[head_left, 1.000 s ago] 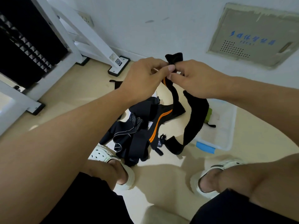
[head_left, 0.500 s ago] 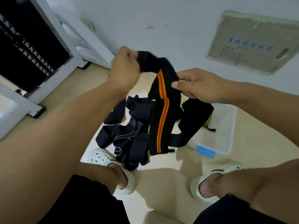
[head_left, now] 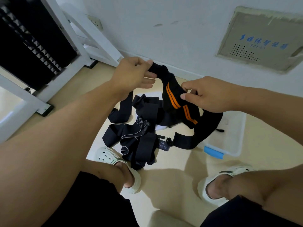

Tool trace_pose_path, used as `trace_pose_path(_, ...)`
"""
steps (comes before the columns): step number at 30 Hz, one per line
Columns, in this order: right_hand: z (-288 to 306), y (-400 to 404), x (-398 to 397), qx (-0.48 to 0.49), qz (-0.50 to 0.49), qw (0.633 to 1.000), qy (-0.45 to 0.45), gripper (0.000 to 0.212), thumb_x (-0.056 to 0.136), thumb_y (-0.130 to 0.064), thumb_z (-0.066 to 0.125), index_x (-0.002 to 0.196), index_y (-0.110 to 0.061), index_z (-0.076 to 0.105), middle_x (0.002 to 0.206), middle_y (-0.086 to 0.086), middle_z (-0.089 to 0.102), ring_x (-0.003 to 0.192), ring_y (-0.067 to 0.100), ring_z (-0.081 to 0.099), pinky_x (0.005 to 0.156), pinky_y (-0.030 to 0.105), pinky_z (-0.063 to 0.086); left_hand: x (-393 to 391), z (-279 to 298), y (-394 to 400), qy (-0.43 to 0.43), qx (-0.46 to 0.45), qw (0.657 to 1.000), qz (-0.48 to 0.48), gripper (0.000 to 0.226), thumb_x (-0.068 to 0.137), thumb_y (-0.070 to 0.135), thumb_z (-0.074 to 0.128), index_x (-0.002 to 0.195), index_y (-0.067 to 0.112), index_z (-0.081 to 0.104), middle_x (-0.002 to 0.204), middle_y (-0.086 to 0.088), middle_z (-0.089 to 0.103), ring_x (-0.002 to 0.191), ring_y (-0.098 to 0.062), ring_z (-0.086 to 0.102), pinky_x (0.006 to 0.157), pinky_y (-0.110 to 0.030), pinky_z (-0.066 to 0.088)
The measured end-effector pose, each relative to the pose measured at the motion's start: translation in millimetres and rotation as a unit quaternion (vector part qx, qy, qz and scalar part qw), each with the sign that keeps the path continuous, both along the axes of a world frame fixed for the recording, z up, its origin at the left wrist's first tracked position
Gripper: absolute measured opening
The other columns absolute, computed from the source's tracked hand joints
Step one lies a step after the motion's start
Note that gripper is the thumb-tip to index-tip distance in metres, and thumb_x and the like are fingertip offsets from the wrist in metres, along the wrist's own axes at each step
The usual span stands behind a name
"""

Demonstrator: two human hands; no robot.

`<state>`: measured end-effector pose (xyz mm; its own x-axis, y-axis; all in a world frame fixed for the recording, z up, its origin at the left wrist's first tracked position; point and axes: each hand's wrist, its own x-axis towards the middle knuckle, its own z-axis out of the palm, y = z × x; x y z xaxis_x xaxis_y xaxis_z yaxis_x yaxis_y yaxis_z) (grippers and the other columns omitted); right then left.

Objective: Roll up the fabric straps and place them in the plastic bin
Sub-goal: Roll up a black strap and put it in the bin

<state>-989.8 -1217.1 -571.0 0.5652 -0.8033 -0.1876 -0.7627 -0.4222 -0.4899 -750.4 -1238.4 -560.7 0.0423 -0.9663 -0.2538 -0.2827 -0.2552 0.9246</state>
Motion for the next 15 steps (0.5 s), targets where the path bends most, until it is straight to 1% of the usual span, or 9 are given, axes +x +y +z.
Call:
trace_pose_path(2, -0.3, 2.0, 3.5, 0.001, 0.004, 1.0, -0.001, 0.03, 0.105, -0.032, 0.048, 0.077, -0.023, 0.045, 0.049, -0.002, 0.047, 0.046, 0.01, 0.043, 0.049, 0.017, 0.034, -1.6, 1.3, -0.8, 0.033, 0.013, 0.999, 0.021, 0.046, 0.096, 0.048, 0.068, 0.109, 0.004, 0.063, 0.093, -0.015, 0.079, 0.084, -0.028, 0.079, 0.077, -0.037, 0.065)
trace_pose_path(3, -0.3, 2.6, 5.2, 0.003, 0.005, 1.0, -0.004, 0.031, 0.105, -0.032, 0.049, 0.076, -0.023, 0.045, 0.05, -0.002, 0.046, 0.047, 0.011, 0.042, 0.049, 0.018, 0.033, -3.1, 0.7, -0.5, 0.032, 0.007, 0.999, 0.027, 0.046, 0.094, 0.045, 0.072, 0.109, 0.002, 0.063, 0.093, -0.016, 0.079, 0.082, -0.029, 0.079, 0.076, -0.037, 0.065)
trace_pose_path(4, 0.0, 3.0, 6.8, 0.008, 0.005, 1.0, -0.007, 0.032, 0.105, -0.034, 0.05, 0.075, -0.022, 0.045, 0.05, -0.003, 0.046, 0.047, 0.011, 0.041, 0.05, 0.02, 0.032, -4.6, -0.1, 0.1, 0.026, -0.009, 0.999, 0.033, 0.039, 0.093, 0.034, 0.075, 0.108, 0.0, 0.062, 0.093, -0.017, 0.078, 0.081, -0.031, 0.079, 0.076, -0.037, 0.065)
trace_pose_path(6, 0.4, 2.8, 9.3, 0.037, -0.006, 0.999, -0.024, 0.028, 0.102, -0.039, 0.054, 0.078, -0.025, 0.054, 0.048, -0.007, 0.047, 0.047, 0.009, 0.041, 0.052, 0.021, 0.033, -5.5, -1.9, 1.7, 0.028, -0.038, 0.998, 0.051, 0.021, 0.092, 0.007, 0.072, 0.106, 0.004, 0.057, 0.095, -0.021, 0.076, 0.08, -0.033, 0.079, 0.077, -0.038, 0.066)
trace_pose_path(7, 1.0, 2.9, 10.3, 0.059, -0.02, 0.997, -0.039, 0.024, 0.099, -0.044, 0.058, 0.082, -0.027, 0.06, 0.048, -0.008, 0.047, 0.048, 0.009, 0.04, 0.055, 0.023, 0.034, -4.7, -2.2, 2.2, 0.029, -0.052, 0.997, 0.058, 0.023, 0.09, 0.001, 0.07, 0.107, 0.006, 0.055, 0.096, -0.023, 0.074, 0.079, -0.034, 0.079, 0.078, -0.039, 0.066)
trace_pose_path(9, 2.9, 3.0, 11.6, 0.102, -0.067, 0.988, -0.092, 0.03, 0.089, -0.055, 0.068, 0.089, -0.025, 0.068, 0.053, -0.005, 0.044, 0.052, 0.013, 0.038, 0.058, 0.027, 0.032, -3.6, -3.8, 1.4, 0.007, -0.079, 0.995, 0.058, 0.031, 0.087, -0.001, 0.071, 0.11, 0.012, 0.055, 0.099, -0.025, 0.071, 0.082, -0.034, 0.078, 0.078, -0.042, 0.065)
trace_pose_path(11, 7.7, 3.4, 12.5, 0.137, -0.13, 0.969, -0.157, 0.043, 0.077, -0.058, 0.077, 0.091, -0.018, 0.071, 0.063, 0.004, 0.046, 0.06, 0.016, 0.04, 0.061, 0.025, 0.032, -5.2, -4.4, 3.3, -0.01, -0.088, 0.995, 0.033, 0.028, 0.088, 0.0, 0.073, 0.107, 0.013, 0.057, 0.1, -0.025, 0.07, 0.08, -0.029, 0.077, 0.075, -0.04, 0.066)
trace_pose_path(13, 12.7, 4.2, 13.9, 0.174, -0.176, 0.947, -0.204, 0.053, 0.066, -0.058, 0.083, 0.092, -0.012, 0.073, 0.075, 0.011, 0.054, 0.072, 0.015, 0.05, 0.071, 0.024, 0.038, -9.4, -5.5, 7.1, -0.023, -0.087, 0.996, 0.001, 0.018, 0.091, 0.0, 0.073, 0.101, 0.01, 0.062, 0.086, -0.016, 0.072, 0.072, -0.022, 0.077, 0.073, -0.038, 0.066)
trace_pose_path(15, 17.4, 5.1, 15.6, 0.192, -0.198, 0.933, -0.231, 0.058, 0.059, -0.056, 0.084, 0.092, -0.009, 0.074, 0.087, 0.019, 0.065, 0.082, 0.014, 0.058, 0.079, 0.026, 0.043, -14.7, -6.3, 12.0, -0.041, -0.088, 0.995, -0.034, 0.012, 0.091, 0.002, 0.073, 0.095, 0.009, 0.065, 0.076, -0.01, 0.072, 0.071, -0.022, 0.077, 0.072, -0.036, 0.066)
